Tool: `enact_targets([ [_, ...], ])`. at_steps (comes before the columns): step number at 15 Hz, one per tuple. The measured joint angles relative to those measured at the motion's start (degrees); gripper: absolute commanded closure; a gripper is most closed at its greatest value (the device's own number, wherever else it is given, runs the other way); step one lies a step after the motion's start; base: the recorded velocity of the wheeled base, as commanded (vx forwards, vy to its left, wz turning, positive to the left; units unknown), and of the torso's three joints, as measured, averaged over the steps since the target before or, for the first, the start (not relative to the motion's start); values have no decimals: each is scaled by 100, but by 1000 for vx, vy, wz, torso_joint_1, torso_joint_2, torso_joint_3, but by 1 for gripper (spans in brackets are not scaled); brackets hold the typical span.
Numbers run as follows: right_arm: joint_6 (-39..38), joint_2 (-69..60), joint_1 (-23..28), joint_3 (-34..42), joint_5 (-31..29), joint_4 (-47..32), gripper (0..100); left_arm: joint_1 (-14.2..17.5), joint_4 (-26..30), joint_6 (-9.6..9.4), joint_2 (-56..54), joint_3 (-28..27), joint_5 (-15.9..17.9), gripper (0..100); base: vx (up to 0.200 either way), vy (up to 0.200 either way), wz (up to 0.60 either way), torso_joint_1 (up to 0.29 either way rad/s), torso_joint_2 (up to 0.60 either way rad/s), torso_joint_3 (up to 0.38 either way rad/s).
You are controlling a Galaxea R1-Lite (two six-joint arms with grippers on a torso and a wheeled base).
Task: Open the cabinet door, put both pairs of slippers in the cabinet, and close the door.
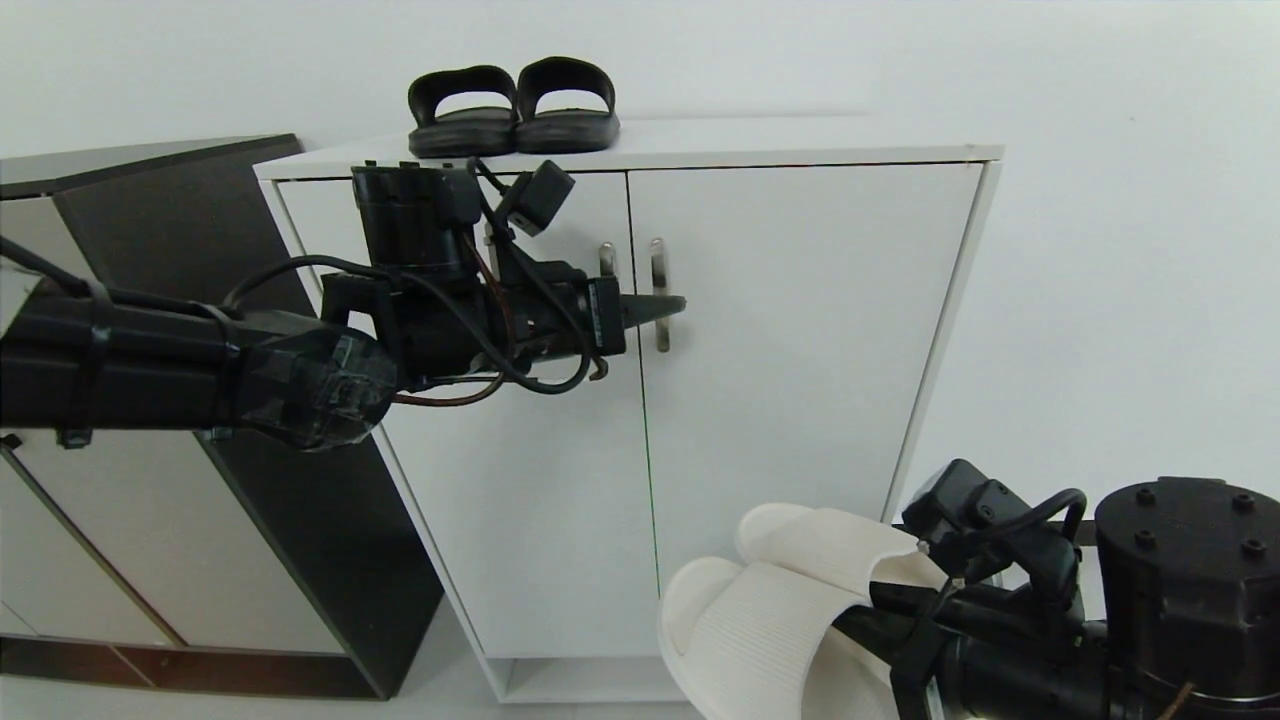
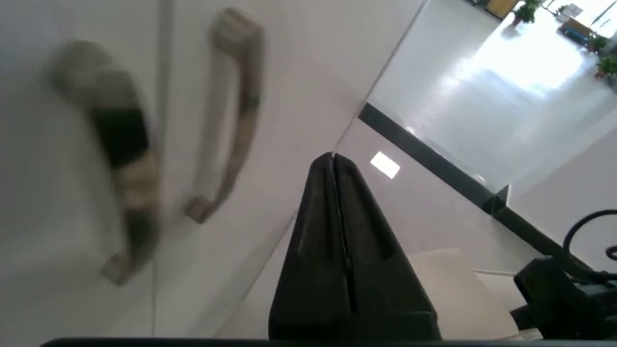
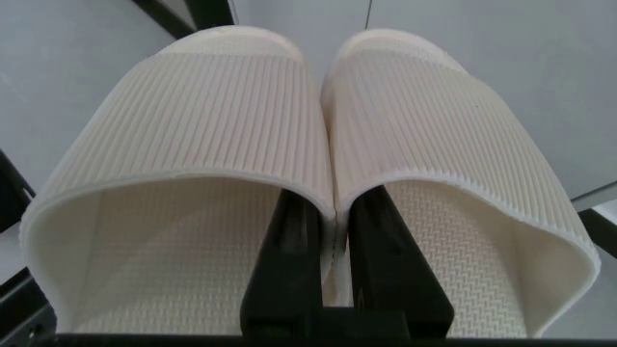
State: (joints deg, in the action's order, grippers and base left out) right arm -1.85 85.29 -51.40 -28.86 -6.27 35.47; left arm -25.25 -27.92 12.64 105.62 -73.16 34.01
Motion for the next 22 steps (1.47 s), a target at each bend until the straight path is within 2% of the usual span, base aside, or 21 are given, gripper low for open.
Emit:
enact_targets([
  [4, 9, -34, 0, 26, -2, 0, 100, 78, 233, 0, -165, 59, 30, 100, 0, 0, 0, 0, 0, 0],
  [5, 9, -34, 2, 28, -7, 0, 100, 119, 316, 0, -223, 69, 77, 0, 0, 0, 0, 0, 0, 0],
  [8, 11, -30, 0, 28, -13, 0, 100, 232, 351, 5, -317, 76, 356, 0, 0, 0, 0, 0, 0, 0],
  [22, 9, -21, 0, 37, -9, 10, 100, 312, 304, 7, 91, -383, 389, 0, 0, 0, 0, 0, 0, 0],
])
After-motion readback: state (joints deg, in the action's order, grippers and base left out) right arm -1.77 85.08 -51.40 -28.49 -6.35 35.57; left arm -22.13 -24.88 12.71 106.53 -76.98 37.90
